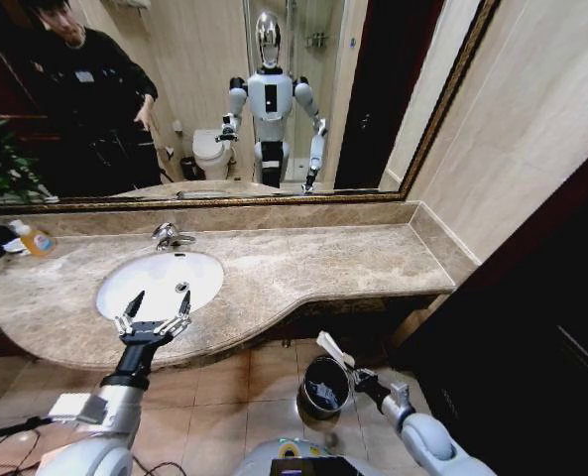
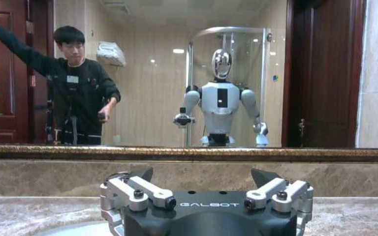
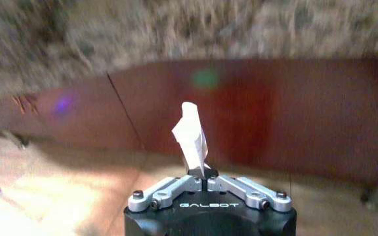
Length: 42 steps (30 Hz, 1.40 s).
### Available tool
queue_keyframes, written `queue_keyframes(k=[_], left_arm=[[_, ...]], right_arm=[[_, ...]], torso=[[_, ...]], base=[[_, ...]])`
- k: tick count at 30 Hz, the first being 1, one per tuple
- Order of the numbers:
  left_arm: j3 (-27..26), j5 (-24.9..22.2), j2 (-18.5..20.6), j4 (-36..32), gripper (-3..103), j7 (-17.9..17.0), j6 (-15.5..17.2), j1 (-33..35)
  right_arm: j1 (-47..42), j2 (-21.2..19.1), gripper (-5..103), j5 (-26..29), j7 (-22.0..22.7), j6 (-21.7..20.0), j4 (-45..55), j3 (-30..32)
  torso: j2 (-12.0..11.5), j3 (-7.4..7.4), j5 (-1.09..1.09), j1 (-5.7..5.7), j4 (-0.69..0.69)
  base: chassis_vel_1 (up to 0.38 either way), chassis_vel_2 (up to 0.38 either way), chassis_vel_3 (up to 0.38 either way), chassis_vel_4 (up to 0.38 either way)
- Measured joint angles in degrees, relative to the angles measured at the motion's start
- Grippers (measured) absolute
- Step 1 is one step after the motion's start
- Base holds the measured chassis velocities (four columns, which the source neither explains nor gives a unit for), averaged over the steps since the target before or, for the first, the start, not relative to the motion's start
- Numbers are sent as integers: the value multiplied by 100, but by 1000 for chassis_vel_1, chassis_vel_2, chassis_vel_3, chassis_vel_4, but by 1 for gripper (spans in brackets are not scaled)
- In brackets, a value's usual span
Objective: Pick up the trash from the sink and place it in the trash bin.
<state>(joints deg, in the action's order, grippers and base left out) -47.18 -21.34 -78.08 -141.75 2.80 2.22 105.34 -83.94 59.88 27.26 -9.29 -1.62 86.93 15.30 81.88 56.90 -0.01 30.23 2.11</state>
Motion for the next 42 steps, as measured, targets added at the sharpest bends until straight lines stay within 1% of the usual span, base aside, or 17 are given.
queue_keyframes(k=[4, 5, 6, 8, 9, 13, 14, 16, 17, 22, 24, 29, 33, 35, 38, 40, 42], left_arm=[[0, 0, 0, 0, 100, 0, 0, 0], [0, 0, 0, 0, 100, 0, 0, 0], [0, 0, 0, 0, 100, 0, 0, 0], [0, 0, 0, 0, 100, 0, 0, 0], [0, 0, 0, 0, 100, 0, 0, 0], [0, 0, 0, 0, 100, 0, 0, 0], [0, 0, 0, 0, 100, 0, 0, 0], [0, 0, 0, 0, 100, 0, 0, 0], [0, 0, 0, 0, 100, 0, 0, 0], [0, 0, 0, 0, 100, 0, 0, 0], [0, 0, 0, 0, 100, 0, 0, 0], [0, 0, 0, 0, 100, 0, 0, 0], [0, 0, 0, 0, 100, 0, 0, 0], [0, 0, 0, 0, 100, 0, 0, 0], [0, 0, 0, 0, 100, 0, 0, 0], [0, 0, 0, 0, 100, 0, 0, 0], [0, 0, 0, 0, 100, 0, 0, 0]], right_arm=[[236, 294, 0, -646, 221, -349, -502, -80], [301, 365, 0, -774, 312, -515, -599, -107], [301, 365, 0, -774, 312, -515, -599, -107], [459, 518, 0, -832, 506, -944, -755, -161], [459, 518, 0, -832, 506, -944, -755, -161], [827, 769, 0, -743, 592, -1447, -1053, -165], [827, 769, 0, -743, 592, -1447, -1053, -165], [912, 817, 0, -605, 585, -1734, -1051, -164], [974, 847, 0, -552, 511, -1983, -1022, -166], [1140, 905, 0, -745, 447, -2255, -1054, -216], [1230, 926, 0, -787, 491, -2345, -1097, -267], [1398, 986, 0, -924, 511, -2361, -1274, -307], [1446, 1027, 0, -1032, 482, -2266, -1429, -282], [1438, 1033, -3, -1097, 424, -2182, -1497, -274], [1411, 1066, 12, -1214, 335, -2059, -1587, -249], [1411, 1077, 12, -1217, 337, -2043, -1590, -246], [1416, 1088, 23, -1218, 342, -2032, -1583, -246]], torso=[[0, 0, 1, 0, 0], [0, 0, 1, 0, 0], [0, 0, 1, 0, 0], [0, 0, 0, 0, -1], [0, 0, 0, 0, -1], [0, 0, 1, 0, 1], [0, 0, 1, 0, 1], [0, 0, 1, 0, 0], [0, 0, 0, 0, 0], [0, 0, 0, 0, 0], [0, 0, 1, 0, 0], [0, 0, 1, 0, 0], [0, 0, 0, 0, 0], [0, 0, 1, 0, 0], [0, 0, 1, 0, -1], [0, 0, 1, 0, 0], [0, 0, 0, 0, 0]], base=[[0, 0, 0, 0], [0, 0, 0, 0], [0, 0, 0, 0], [0, 0, 0, 0], [0, 0, 0, 0], [0, 0, 0, 0], [0, 0, 0, 0], [0, 0, 0, 0], [0, 0, 0, 0], [0, 0, 0, 0], [0, 0, 0, 0], [0, 0, 0, 0], [0, 0, 0, 0], [0, 0, 0, 0], [0, 0, 0, 0], [0, 0, 0, 0], [0, 0, 0, 0]])
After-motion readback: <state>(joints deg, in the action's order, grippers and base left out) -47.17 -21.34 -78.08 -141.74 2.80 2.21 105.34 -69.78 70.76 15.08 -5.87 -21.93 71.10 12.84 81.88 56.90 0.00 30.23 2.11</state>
